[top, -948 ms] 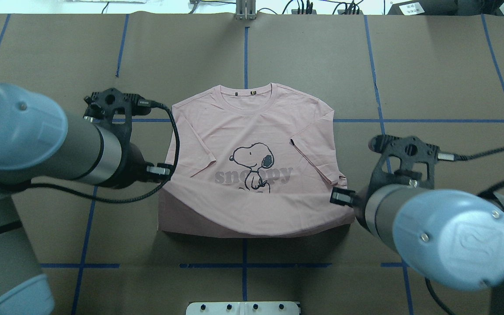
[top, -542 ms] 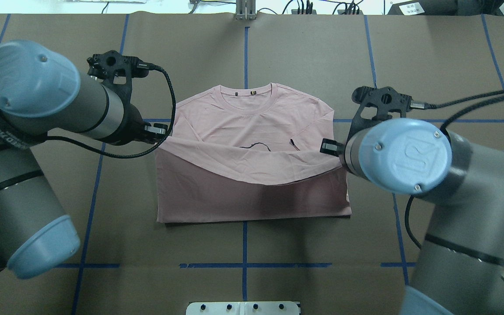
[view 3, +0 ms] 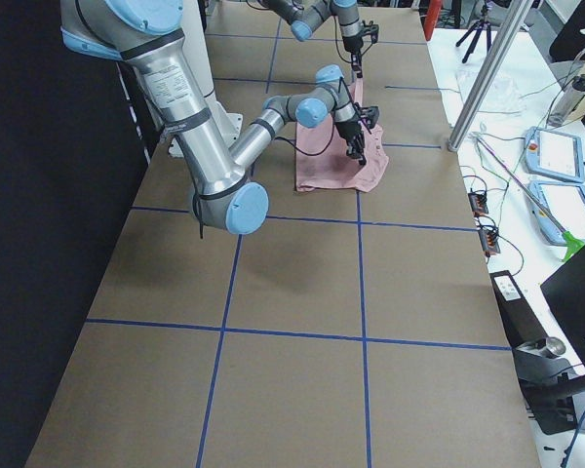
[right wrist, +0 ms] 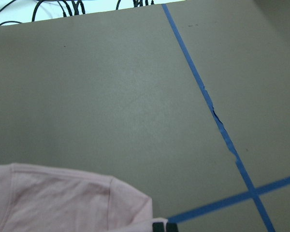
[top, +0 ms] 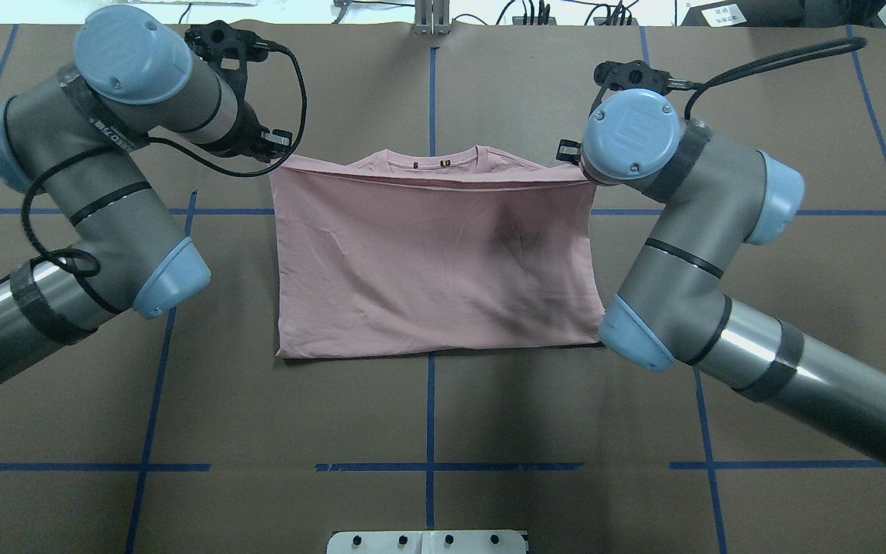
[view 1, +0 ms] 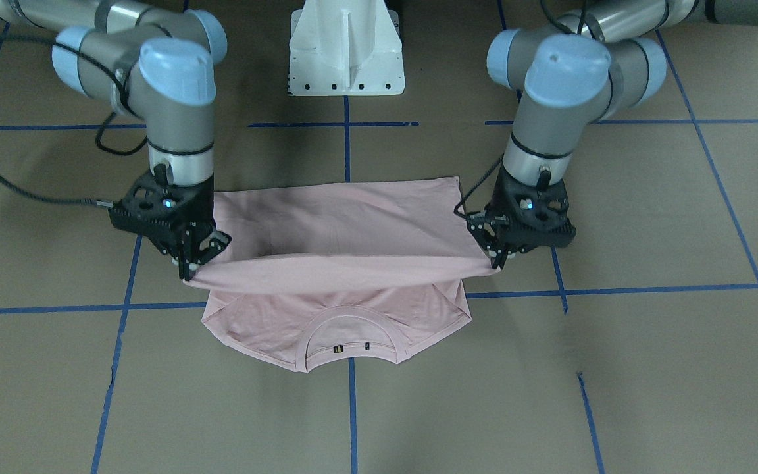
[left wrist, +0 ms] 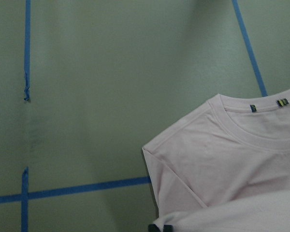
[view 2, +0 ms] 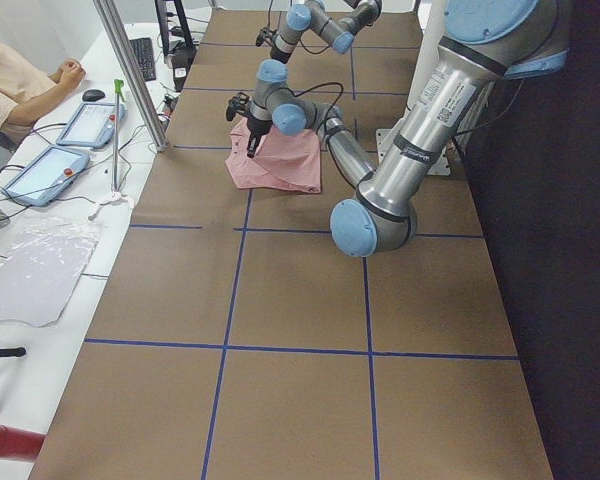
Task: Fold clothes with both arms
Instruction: 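Release the hem and draw both grippers back from the shirt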
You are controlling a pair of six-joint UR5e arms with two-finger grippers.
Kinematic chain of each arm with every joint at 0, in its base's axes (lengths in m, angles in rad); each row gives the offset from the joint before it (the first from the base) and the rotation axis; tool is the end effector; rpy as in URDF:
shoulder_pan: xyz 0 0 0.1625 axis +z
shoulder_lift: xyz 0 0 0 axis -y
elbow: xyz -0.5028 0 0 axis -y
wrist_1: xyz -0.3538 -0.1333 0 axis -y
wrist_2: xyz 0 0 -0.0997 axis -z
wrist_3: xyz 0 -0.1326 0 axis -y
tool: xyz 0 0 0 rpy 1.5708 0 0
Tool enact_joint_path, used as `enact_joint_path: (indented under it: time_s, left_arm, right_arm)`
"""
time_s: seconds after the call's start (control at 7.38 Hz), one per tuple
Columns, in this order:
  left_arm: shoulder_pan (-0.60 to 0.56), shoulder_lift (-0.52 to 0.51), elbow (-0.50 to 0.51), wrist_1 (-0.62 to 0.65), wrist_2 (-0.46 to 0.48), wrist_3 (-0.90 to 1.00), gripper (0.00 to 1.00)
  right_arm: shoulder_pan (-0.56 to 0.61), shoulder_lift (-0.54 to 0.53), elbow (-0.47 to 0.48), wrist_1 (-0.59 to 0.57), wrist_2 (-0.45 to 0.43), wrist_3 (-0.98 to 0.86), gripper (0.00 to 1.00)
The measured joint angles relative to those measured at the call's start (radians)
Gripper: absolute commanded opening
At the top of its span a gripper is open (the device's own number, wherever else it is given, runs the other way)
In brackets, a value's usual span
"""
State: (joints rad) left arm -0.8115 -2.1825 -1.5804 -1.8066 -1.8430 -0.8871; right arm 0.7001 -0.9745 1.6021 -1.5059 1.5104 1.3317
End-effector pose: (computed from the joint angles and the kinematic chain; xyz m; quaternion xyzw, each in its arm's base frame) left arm 0.4374 -0.6027 0.3764 0.1894 0.3858 -0.0013 0.9029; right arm -0.4672 -0.5784 0.4090 0.1788 -0.2896 0.2248 0.9130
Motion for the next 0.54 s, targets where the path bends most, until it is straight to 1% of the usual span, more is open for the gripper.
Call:
enact_joint_path:
  time_s: [0.14, 0.27, 0.41, 0.54]
  left_arm:
    - [-0.006, -0.021, 0.106, -0.094, 0.004, 0.013, 1.0]
    - [-0.006, -0.031, 0.171, -0.158, 0.007, 0.028, 1.0]
    - [-0.005, -0.032, 0.196, -0.191, 0.01, 0.038, 1.0]
    - [-0.006, -0.03, 0.197, -0.204, 0.011, 0.053, 1.0]
  right_arm:
    - [0.016, 0.038, -0.154, 0.126, -0.001, -0.016, 1.0]
    - [0.024, 0.062, -0.26, 0.218, -0.002, -0.024, 1.0]
    - [0.027, 0.077, -0.306, 0.259, 0.003, -0.031, 1.0]
    - [0.032, 0.086, -0.322, 0.276, 0.022, -0.048, 1.0]
